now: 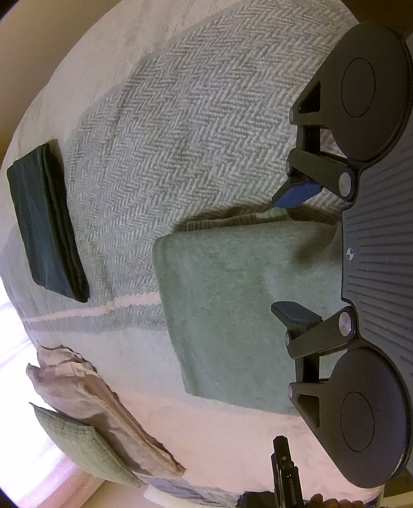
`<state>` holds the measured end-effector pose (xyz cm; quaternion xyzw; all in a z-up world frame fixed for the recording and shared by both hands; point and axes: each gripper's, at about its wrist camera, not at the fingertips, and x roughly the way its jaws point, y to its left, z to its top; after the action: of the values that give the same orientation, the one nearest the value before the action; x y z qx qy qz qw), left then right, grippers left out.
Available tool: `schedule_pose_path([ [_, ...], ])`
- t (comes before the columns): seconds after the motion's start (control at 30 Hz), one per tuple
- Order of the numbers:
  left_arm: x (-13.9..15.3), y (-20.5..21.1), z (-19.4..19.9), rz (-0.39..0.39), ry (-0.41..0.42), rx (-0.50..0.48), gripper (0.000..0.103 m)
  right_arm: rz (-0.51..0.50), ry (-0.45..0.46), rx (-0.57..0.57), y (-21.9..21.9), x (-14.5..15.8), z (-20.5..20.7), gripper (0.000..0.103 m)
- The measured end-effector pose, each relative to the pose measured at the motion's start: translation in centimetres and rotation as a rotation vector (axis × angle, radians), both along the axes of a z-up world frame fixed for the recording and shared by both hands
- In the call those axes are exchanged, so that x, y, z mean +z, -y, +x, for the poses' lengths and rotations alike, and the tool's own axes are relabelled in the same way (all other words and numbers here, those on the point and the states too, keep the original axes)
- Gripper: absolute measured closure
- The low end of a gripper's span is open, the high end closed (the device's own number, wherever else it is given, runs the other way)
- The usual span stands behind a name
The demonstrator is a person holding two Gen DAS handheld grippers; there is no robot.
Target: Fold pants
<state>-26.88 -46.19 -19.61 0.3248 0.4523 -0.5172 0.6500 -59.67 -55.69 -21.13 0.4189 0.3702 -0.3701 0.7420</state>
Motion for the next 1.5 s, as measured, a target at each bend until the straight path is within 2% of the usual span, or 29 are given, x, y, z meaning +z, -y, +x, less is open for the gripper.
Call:
schedule_pose_path([
  [0.13,-0.2,-0.8,-0.6,-0.007,-0.001,0.015,0.043,0.022,0.022,-0.029,-0.8,-0.9,-1.6,0.040],
  [0.27,-0.7,-2.2,-0.7,0.001,0.003,0.058,0.043,0.116,0.116,-0.110,-2.7,-4.1,-4.9,0.040],
  [0.33,-0.9,-3.1,-0.6,0.004,0.001,0.087,0.043,0.196,0.216,-0.177,-3.6,-6.3,-6.5,0.040],
  [0.5,-1.1,-5.2,-0.4,-0.001,-0.004,0.163,0.043,0.335,0.574,-0.391,-4.1,-10.8,-8.5,0.041],
  [0.57,-1.3,-5.7,-0.6,-0.002,-0.019,0.186,0.043,0.360,0.597,-0.424,-3.8,-12.0,-8.1,0.062],
  [0.6,-1.3,-5.8,-0.7,-0.001,-0.027,0.194,0.043,0.377,0.622,-0.429,-3.7,-12.3,-8.1,0.081],
  [0.67,-1.3,-6.2,-1.0,-0.004,-0.034,0.202,0.043,0.326,0.666,-0.414,-4.0,-11.1,-8.4,0.086],
  [0.73,-1.1,-6.4,-1.3,-0.016,-0.027,0.196,0.043,0.150,0.693,-0.308,-5.0,-8.1,-8.3,0.088],
  [0.77,-1.1,-6.5,-1.5,-0.020,-0.023,0.193,0.043,0.084,0.695,-0.261,-5.5,-7.2,-8.3,0.088],
  [0.8,-1.2,-6.5,-1.5,-0.021,-0.020,0.189,0.043,0.040,0.650,-0.225,-5.9,-7.2,-8.0,0.087],
  [0.83,-1.3,-6.4,-1.5,-0.019,-0.016,0.186,0.043,0.041,0.518,-0.200,-6.1,-8.2,-7.5,0.082],
  [0.87,-1.4,-6.3,-1.4,-0.013,-0.008,0.185,0.044,0.111,0.409,-0.215,-5.8,-9.6,-7.1,0.079],
  [0.9,-1.5,-6.0,-1.4,-0.006,0.004,0.185,0.044,0.201,0.404,-0.275,-5.4,-10.8,-7.7,0.076],
  [0.93,-1.4,-5.9,-1.3,-0.003,0.015,0.180,0.044,0.262,0.479,-0.354,-5.1,-11.1,-8.7,0.069],
  [0.97,-1.2,-5.8,-1.1,-0.007,0.024,0.168,0.044,0.281,0.516,-0.393,-5.0,-10.7,-9.2,0.065],
  [1.03,-1.0,-5.7,-0.9,-0.007,0.042,0.147,0.044,0.266,0.544,-0.449,-5.2,-9.2,-10.2,0.045],
  [1.07,-1.0,-5.6,-0.8,-0.002,0.045,0.140,0.044,0.255,0.568,-0.472,-5.5,-8.7,-10.8,0.045],
  [1.1,-1.1,-5.6,-0.7,0.000,0.037,0.135,0.044,0.255,0.580,-0.488,-5.8,-8.7,-11.1,0.045],
  [1.13,-1.2,-5.6,-0.6,-0.002,0.018,0.127,0.044,0.266,0.588,-0.493,-6.0,-9.0,-11.1,0.049],
  [1.17,-1.3,-5.7,-0.5,-0.004,-0.007,0.116,0.044,0.276,0.585,-0.487,-6.2,-9.6,-10.9,0.064],
  [1.2,-1.6,-5.7,-0.5,-0.001,-0.030,0.101,0.044,0.266,0.564,-0.474,-6.1,-9.9,-10.5,0.090],
  [1.23,-1.9,-5.6,-0.5,0.006,-0.044,0.081,0.047,0.236,0.517,-0.459,-5.7,-9.7,-9.8,0.090],
  [1.3,-2.2,-5.5,-0.3,0.005,-0.055,0.036,0.049,0.113,0.520,-0.439,-6.1,-8.0,-8.9,0.090],
  [1.33,-2.3,-5.4,-0.2,-0.007,-0.060,0.022,0.049,0.047,0.484,-0.410,-6.2,-7.5,-8.5,0.090],
  [1.37,-2.4,-5.3,0.2,-0.014,-0.070,0.011,0.049,0.054,0.391,-0.395,-5.9,-7.9,-8.0,0.090],
  [1.4,-2.6,-5.0,0.7,-0.008,-0.076,0.011,0.049,0.102,0.330,-0.415,-5.7,-8.5,-7.9,0.090],
  [1.43,-2.7,-4.9,1.2,0.001,-0.076,0.014,0.049,0.138,0.337,-0.451,-5.5,-8.6,-8.1,0.090],
  [1.5,-2.6,-4.6,2.2,-0.016,-0.087,0.019,0.049,0.114,0.330,-0.444,-5.1,-6.7,-7.7,0.089],
])
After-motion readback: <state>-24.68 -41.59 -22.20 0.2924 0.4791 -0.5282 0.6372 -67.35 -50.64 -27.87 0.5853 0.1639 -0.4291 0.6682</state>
